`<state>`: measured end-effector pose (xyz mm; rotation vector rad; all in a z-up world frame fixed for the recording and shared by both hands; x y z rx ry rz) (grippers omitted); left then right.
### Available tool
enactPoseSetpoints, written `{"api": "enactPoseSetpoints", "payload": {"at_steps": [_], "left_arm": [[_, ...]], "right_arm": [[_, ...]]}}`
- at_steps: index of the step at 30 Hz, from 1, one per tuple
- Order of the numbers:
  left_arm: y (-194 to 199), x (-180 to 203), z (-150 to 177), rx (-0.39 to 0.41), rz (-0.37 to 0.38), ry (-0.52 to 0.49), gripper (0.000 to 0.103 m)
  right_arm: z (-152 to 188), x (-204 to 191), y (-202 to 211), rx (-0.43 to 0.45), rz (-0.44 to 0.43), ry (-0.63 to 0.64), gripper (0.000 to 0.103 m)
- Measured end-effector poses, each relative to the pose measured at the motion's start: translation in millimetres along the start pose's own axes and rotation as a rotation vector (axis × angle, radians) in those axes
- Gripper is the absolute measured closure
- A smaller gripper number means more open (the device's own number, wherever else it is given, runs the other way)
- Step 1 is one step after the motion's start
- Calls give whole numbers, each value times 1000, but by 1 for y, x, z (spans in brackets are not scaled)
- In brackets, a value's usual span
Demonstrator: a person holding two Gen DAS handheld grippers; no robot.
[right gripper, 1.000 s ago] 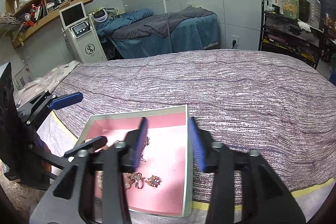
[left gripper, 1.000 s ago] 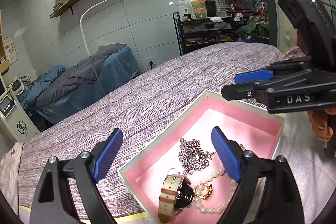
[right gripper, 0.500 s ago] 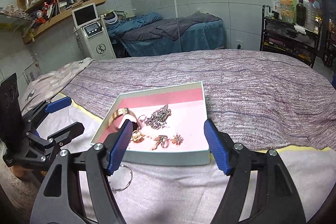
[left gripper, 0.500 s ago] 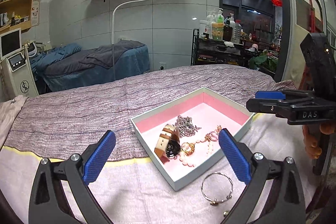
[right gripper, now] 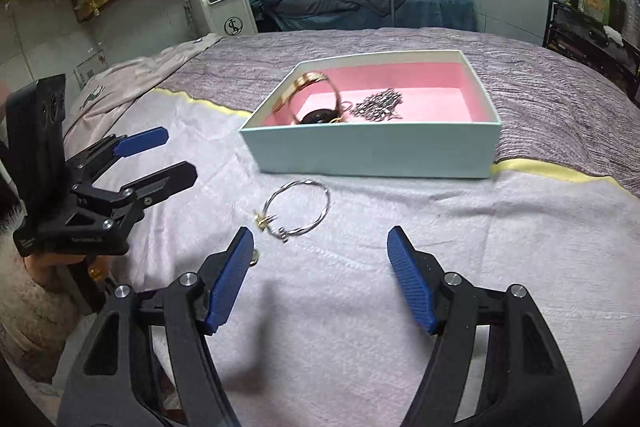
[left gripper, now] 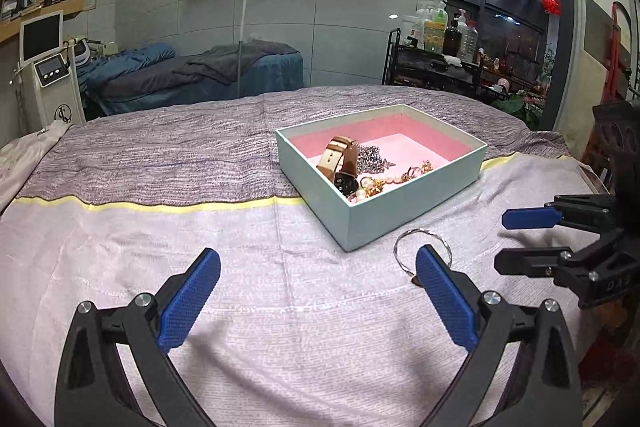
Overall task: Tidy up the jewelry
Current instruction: 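Withdraw both open tools toward the silver bangle and gold pendant, then grasp the silver bangle with the left tool while the right tool grasps a gold pendant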
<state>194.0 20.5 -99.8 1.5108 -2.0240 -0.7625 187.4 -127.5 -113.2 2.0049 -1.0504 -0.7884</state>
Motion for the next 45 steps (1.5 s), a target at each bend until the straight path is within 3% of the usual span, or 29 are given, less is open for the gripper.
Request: {"api": "enactPoseSetpoints", "payload": {"at_steps": [2, 5, 8, 10, 12, 16, 19, 24, 29, 36, 45], "left_arm": [[1, -2, 6, -3, -9, -6, 8], [3, 5, 11, -8, 2, -33, 12], [1, 7, 14, -19, -6, -60, 23], [-1, 8, 16, -30, 8, -62, 36], [-4, 8, 19, -43, 25, -57, 41], [-8, 16, 23, -60, 59, -75, 48], [-13, 25, 25, -75, 78, -98, 49], [-22, 48, 28, -93, 109, -167, 49], [-35, 70, 33, -124, 119, -222, 57], [-47, 83, 27, -125, 146, -250, 67], [-45, 87, 27, -119, 185, -246, 84]], "right_arm": [[7, -14, -6, -22, -7, 42, 46], [12, -29, -15, -44, -16, 80, 50], [14, -43, -25, -70, -23, 115, 59], [15, -48, -32, -82, -12, 135, 64], [15, -49, -37, -89, 10, 147, 66], [14, -50, -40, -81, 66, 168, 84], [13, -46, -39, -78, 57, 158, 89], [15, -37, -32, -73, 41, 134, 89], [18, -21, -22, -62, 59, 93, 89], [22, 4, -10, -55, 77, 25, 89], [21, 6, -11, -49, 65, 3, 89]]}}
Point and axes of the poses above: each gripper's, at about its wrist camera, not at the fingertips, and y roughly against the way its jaws point, x to its right, z to its underside, the point moved 10 cm from there along -y, roughly the way its jaws point, and after that the axes turned 10 degrees about -x, right-handed, at the moved point
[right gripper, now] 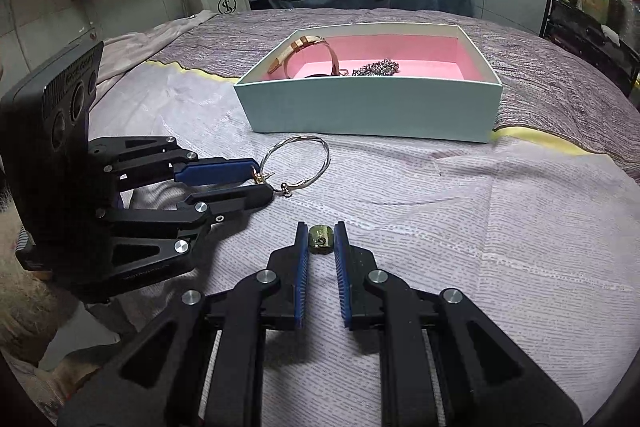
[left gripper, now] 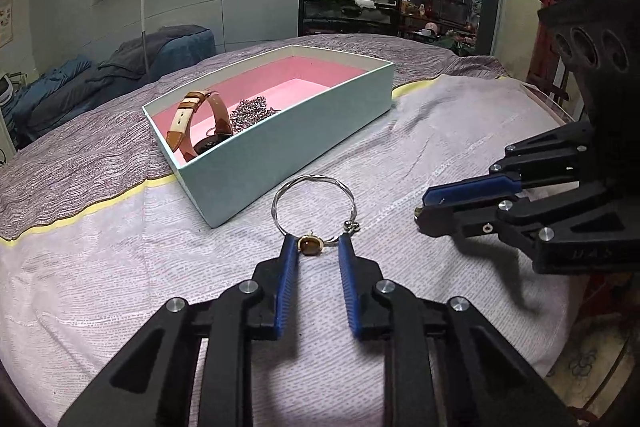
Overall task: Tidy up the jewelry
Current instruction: 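Grasp the silver bangle with the left tool while the right tool grasps a gold pendant, then carry the bangle and pendant over the pink box with both tools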
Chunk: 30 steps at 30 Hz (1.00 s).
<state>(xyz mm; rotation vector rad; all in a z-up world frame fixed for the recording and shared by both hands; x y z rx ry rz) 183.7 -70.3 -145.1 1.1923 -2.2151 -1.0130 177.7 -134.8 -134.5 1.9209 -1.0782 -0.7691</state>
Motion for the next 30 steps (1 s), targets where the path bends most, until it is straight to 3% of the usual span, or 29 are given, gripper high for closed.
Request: {"api": "enactPoseSetpoints", "payload": {"at_steps": [2, 11, 18, 25, 30], "left_arm": [[2, 0, 1, 4, -1, 1, 90], [12, 0, 10, 15, 13, 28, 90], [31, 2, 12, 26, 33, 62, 91], [42, 5, -3, 54, 3, 23, 91], [36, -2, 11, 13, -40, 22, 90]], "right_arm": [[0, 0, 0, 0, 1, 0, 89], [1, 1, 1, 4, -1, 0, 89], [3, 1, 8, 10, -60, -25, 89], [-2, -6, 16, 37, -63, -11, 89], [2, -3, 16, 31, -58, -17, 89]]}}
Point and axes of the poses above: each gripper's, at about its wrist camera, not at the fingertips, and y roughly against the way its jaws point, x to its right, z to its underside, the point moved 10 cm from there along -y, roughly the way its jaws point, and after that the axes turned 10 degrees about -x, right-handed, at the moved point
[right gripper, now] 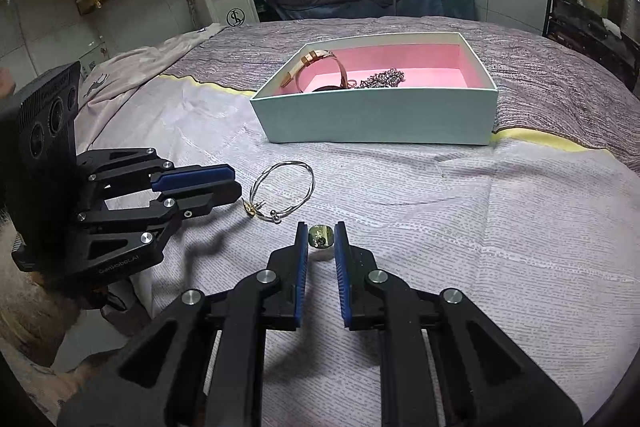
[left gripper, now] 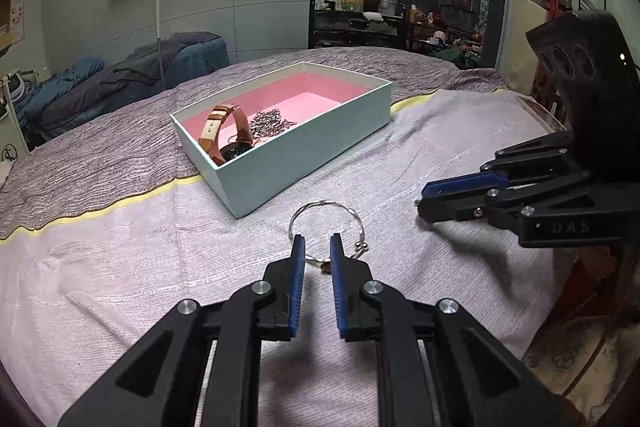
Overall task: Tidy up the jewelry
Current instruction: 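Carry the bangle and pendant over the pink box with both tools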
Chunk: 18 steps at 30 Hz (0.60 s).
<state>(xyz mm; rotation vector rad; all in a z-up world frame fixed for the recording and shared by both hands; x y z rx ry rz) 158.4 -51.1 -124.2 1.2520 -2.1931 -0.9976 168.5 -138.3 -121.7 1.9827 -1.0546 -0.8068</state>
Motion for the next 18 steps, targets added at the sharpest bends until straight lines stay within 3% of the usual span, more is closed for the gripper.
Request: {"api": "enactPoseSetpoints", "payload": {"at_steps": [5, 8, 10, 14, 18], "left_arm": [[-11, 10, 17, -61, 2, -56, 82], [-15, 11, 16, -52, -21, -76, 78], [-19, 8, 12, -50, -36, -69, 68], [-27, 1, 6, -63, 64, -21, 65], [-28, -2, 2, -77, 45, -20, 43]], "right_arm": [[3, 2, -3, -10, -2, -7, 89], [2, 1, -4, -10, -3, -5, 89], [3, 1, -3, -9, -5, -7, 89], [3, 3, -5, -11, -5, -15, 89], [4, 4, -2, -6, 0, -17, 89]]}}
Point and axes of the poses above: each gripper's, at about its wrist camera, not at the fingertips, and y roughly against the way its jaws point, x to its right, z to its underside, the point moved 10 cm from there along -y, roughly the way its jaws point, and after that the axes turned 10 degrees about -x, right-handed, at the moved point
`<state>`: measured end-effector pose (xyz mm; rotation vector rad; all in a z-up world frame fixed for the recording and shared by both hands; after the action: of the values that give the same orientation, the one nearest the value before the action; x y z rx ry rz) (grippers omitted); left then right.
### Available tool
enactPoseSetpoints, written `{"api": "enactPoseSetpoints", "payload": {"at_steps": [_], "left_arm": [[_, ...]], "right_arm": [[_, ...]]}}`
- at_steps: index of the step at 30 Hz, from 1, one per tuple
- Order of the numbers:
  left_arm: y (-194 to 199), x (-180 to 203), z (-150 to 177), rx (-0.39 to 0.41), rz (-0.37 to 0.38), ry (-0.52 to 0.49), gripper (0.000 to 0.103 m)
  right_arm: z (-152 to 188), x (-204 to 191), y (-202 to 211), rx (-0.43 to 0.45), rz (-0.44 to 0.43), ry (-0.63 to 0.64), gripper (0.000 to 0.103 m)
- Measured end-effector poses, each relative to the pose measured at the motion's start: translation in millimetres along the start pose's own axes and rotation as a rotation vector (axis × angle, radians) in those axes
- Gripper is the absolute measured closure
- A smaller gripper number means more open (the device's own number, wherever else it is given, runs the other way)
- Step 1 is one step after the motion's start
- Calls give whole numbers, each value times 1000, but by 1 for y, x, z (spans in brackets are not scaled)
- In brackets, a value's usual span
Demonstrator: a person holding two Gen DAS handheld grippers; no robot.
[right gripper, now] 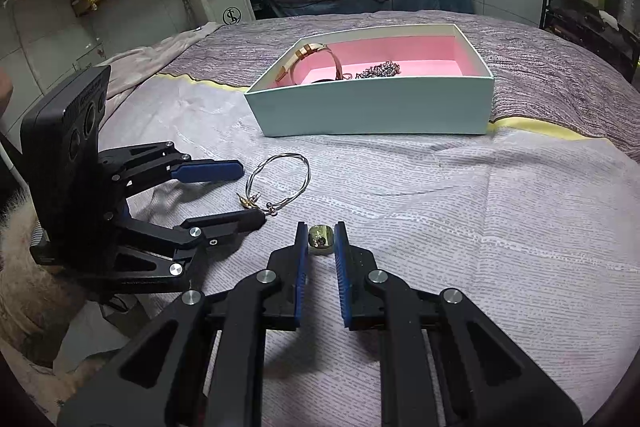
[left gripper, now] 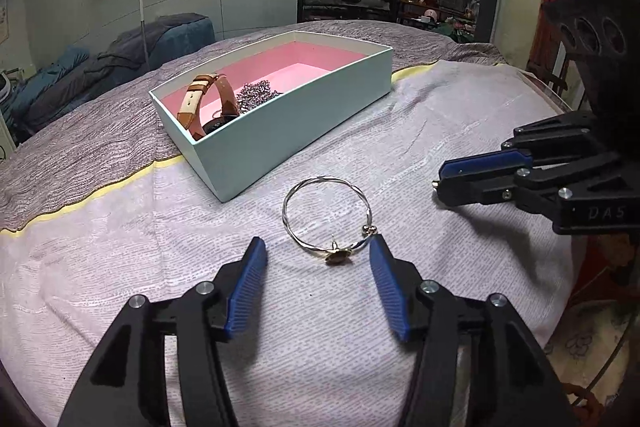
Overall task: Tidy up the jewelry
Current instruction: 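Carry the bangle and pendant over the pink box with both tools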
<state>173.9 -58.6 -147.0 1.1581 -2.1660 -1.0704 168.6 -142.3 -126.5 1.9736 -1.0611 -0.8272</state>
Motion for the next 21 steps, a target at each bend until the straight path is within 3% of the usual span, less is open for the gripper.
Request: {"api": "enactPoseSetpoints", "payload": {"at_steps": [3, 6, 9, 12, 14, 21], "left_arm": [[0, 0, -1, -9, 70, 78, 8], [-13, -5, -4, -29, -48, 86, 7], [-16, 1, -12, -11, -31, 74, 15], [-15, 10, -20, -1, -11, 38, 43], [-14, 16, -22, -4, -16, 12, 52], [0, 17, -23, 32, -6, 37, 54]], "right_arm": [[1, 3, 1, 2, 3, -9, 89], [1, 4, -1, -1, 3, -14, 89], [0, 4, 0, 2, 6, -11, 89], [0, 6, 0, 1, 14, -13, 89], [1, 8, 0, -1, 16, -20, 89], [-1, 8, 2, 4, 15, -17, 89]]}}
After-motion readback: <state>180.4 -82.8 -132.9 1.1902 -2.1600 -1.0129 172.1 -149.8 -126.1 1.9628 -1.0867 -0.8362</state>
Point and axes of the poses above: each gripper's, at about its wrist camera, not at the fingertips, and y roughly against the way its jaws point, x to its right, z to its underside, the point moved 10 cm from there along -y, roughly the way its jaws point, and after that the axes turned 10 degrees about -x, right-handed, at the moved point
